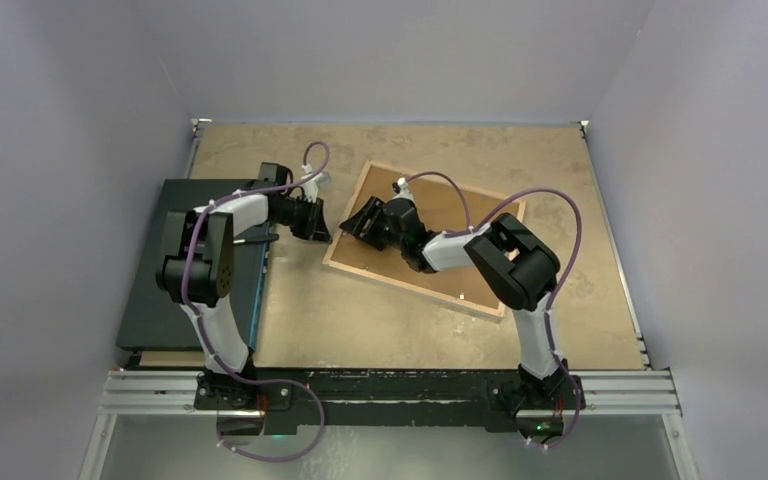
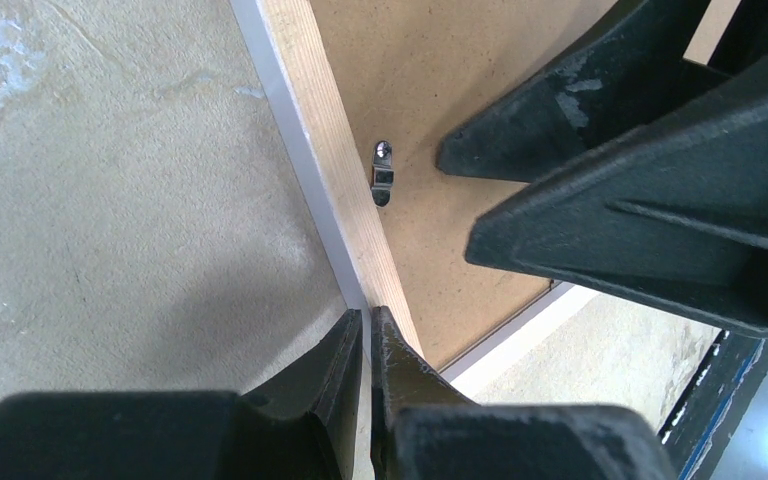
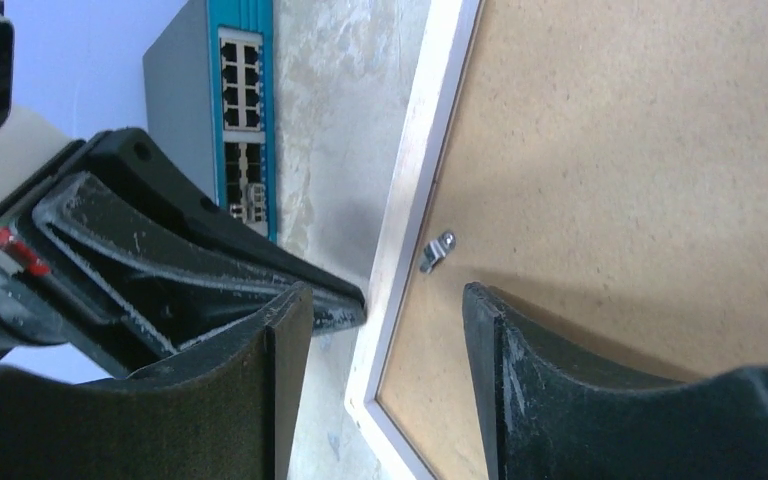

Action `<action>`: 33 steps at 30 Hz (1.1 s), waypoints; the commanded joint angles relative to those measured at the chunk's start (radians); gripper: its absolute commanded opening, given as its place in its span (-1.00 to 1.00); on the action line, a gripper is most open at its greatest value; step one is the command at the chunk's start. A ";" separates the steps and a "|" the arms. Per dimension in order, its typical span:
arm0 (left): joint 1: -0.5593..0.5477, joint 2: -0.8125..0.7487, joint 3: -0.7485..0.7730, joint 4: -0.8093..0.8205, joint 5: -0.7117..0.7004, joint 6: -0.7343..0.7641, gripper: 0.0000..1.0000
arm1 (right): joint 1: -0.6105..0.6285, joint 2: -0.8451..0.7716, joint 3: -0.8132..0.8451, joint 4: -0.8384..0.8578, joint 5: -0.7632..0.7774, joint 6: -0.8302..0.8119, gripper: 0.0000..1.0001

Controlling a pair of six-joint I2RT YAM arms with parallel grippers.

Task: Put the photo into the frame
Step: Install the photo frame at the center of the board.

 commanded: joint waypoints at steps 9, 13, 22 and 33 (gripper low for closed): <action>-0.016 -0.010 -0.028 -0.020 -0.004 0.007 -0.90 | 0.011 0.073 0.113 -0.064 0.025 0.025 0.07; -0.016 -0.011 -0.029 -0.018 -0.003 0.006 -0.90 | 0.016 0.080 0.127 -0.081 0.027 0.036 0.05; -0.017 -0.017 -0.032 -0.015 -0.004 0.005 -0.90 | 0.039 0.069 0.130 -0.136 0.112 0.078 -0.02; -0.016 -0.021 -0.035 -0.015 0.002 0.005 -0.90 | 0.048 0.104 0.178 -0.150 0.165 0.121 -0.06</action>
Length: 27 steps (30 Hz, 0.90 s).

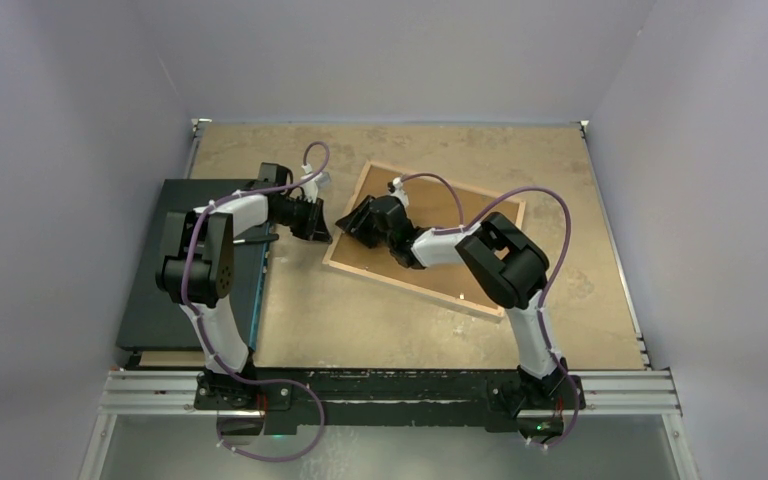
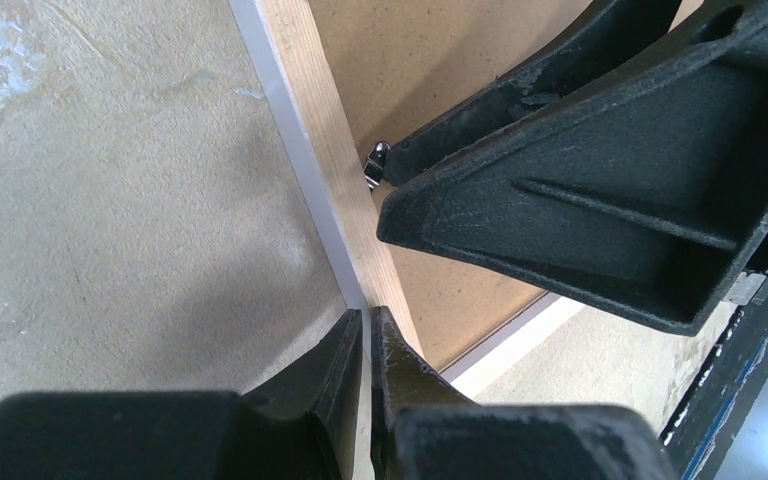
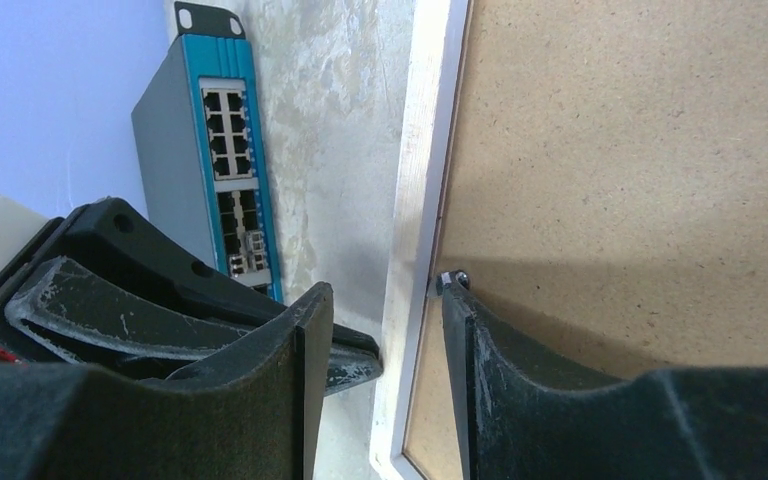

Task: Put the photo into the frame
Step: Install the photo frame at the center of the board.

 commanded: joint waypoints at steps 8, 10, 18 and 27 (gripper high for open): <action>-0.015 -0.014 -0.028 -0.027 0.007 0.009 -0.90 | 0.030 0.023 0.042 -0.042 0.103 0.043 -0.10; -0.015 -0.015 -0.025 -0.029 0.009 0.007 -0.90 | 0.030 0.023 0.043 -0.041 0.103 0.038 -0.10; -0.015 -0.032 -0.014 -0.043 0.005 0.011 -0.90 | 0.030 -0.009 0.039 -0.021 0.126 0.005 -0.14; -0.008 -0.080 0.054 -0.139 -0.010 0.050 -0.81 | 0.001 -0.203 0.014 -0.059 -0.030 -0.378 0.37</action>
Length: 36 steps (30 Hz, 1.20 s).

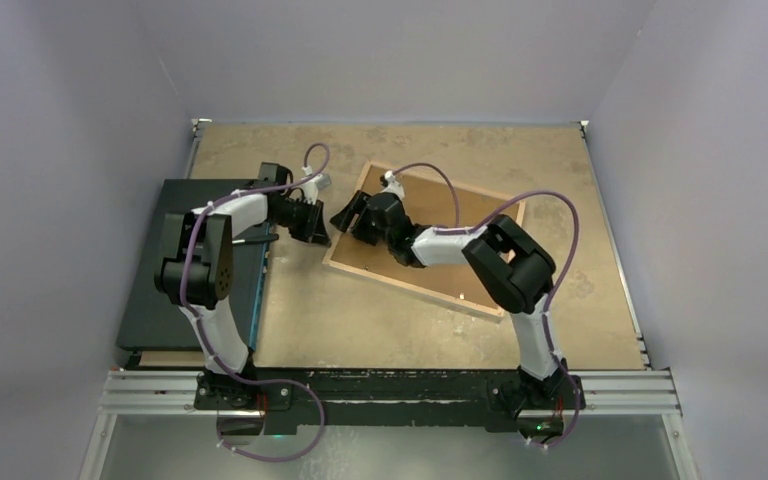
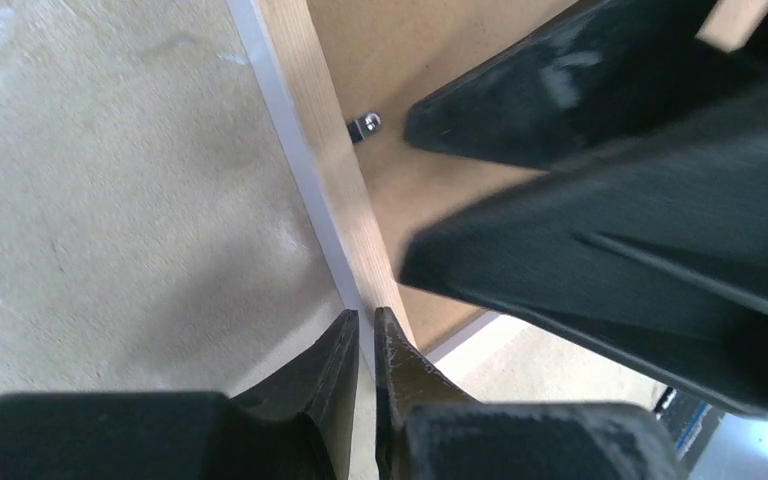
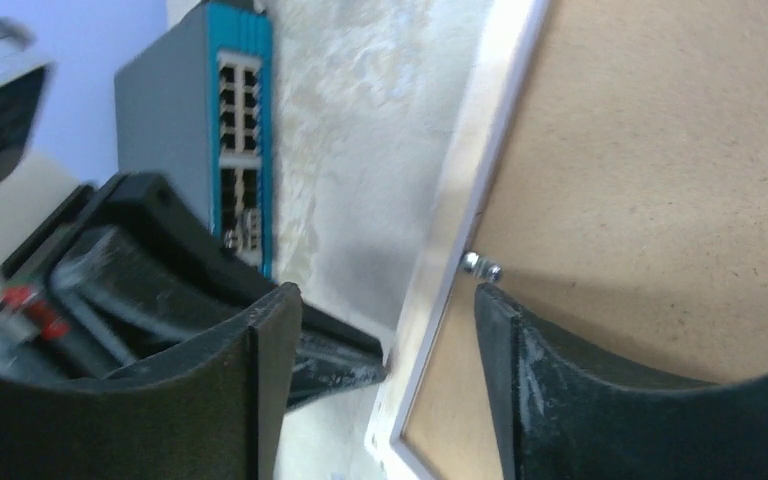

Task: Put the photo into the frame
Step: Install the photo frame at the center of the board, then turn over the photo frame at the center of the board.

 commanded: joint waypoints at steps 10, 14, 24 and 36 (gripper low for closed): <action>0.007 -0.240 0.200 -0.296 -0.115 0.179 -0.48 | -0.024 -0.446 -0.154 -0.521 -0.167 -0.851 0.71; 0.013 -0.343 0.219 -0.307 -0.162 0.218 -0.37 | -0.019 -0.464 -0.194 -0.575 -0.196 -0.924 0.62; 0.022 -0.466 0.280 -0.348 -0.390 0.236 0.54 | 0.108 -0.401 -0.179 -0.616 -0.069 -0.999 0.51; 0.043 -0.587 0.180 -0.237 -0.232 0.215 0.74 | 0.181 -0.376 -0.206 -0.596 0.147 -0.967 0.11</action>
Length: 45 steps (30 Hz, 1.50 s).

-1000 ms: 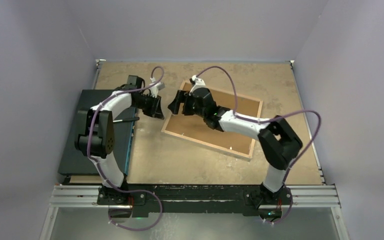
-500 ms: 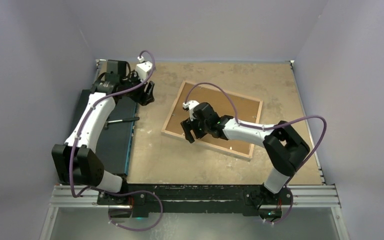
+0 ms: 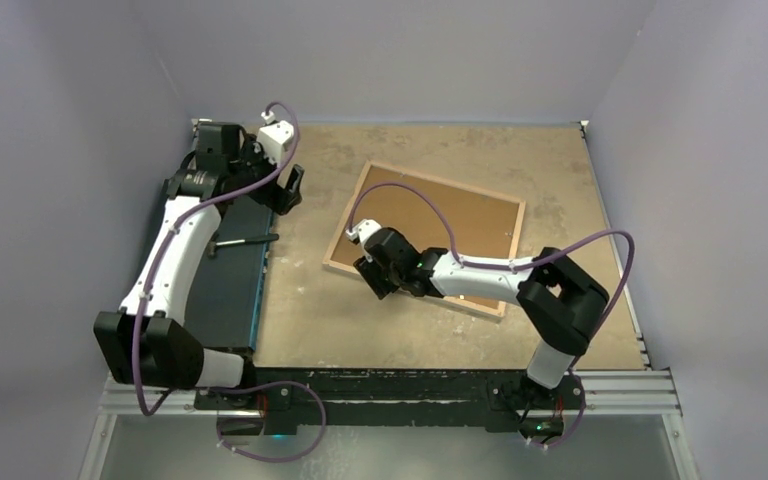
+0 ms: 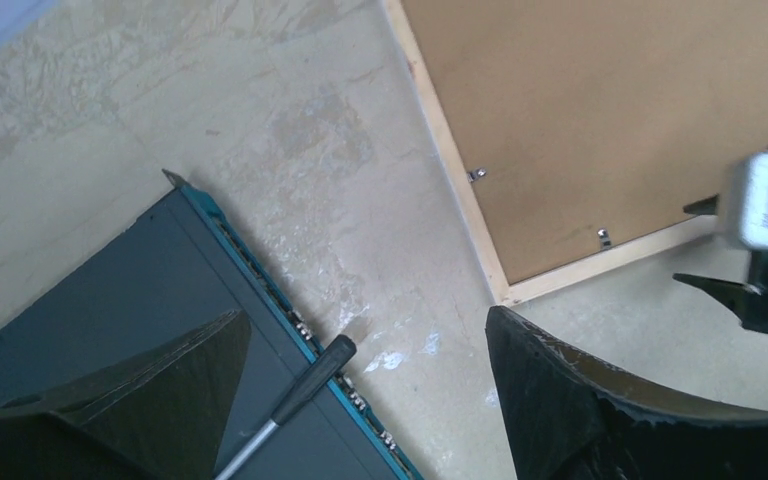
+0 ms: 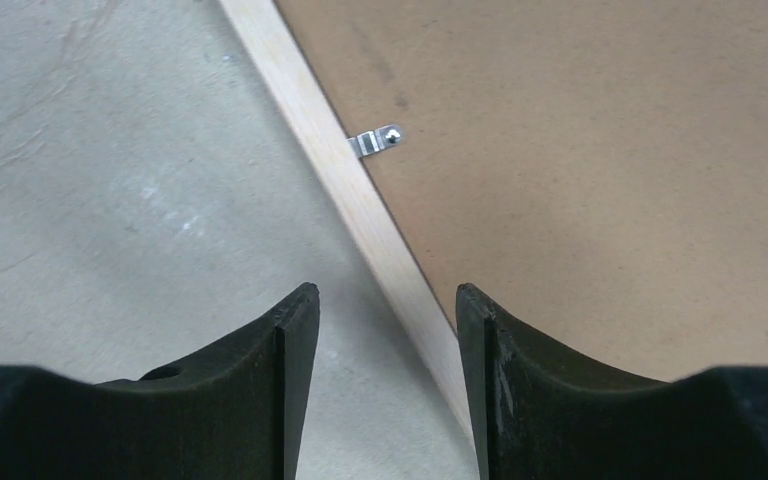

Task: Put the photo into the frame
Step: Turn over the photo frame at the center of the board.

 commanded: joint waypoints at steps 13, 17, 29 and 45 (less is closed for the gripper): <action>0.013 -0.154 -0.160 -0.014 0.300 0.134 0.86 | 0.008 0.073 -0.039 0.052 0.086 -0.011 0.04; 0.013 -0.213 -0.223 0.009 0.383 0.214 0.89 | 0.009 0.071 -0.029 0.052 0.083 -0.005 -0.39; 0.011 -0.391 -0.500 -0.087 0.364 0.756 0.92 | 0.009 0.008 0.150 -0.027 -0.077 0.001 -1.00; -0.190 -0.656 -0.871 0.339 0.189 1.393 0.83 | 0.007 -0.050 0.365 -0.104 -0.435 0.071 -1.00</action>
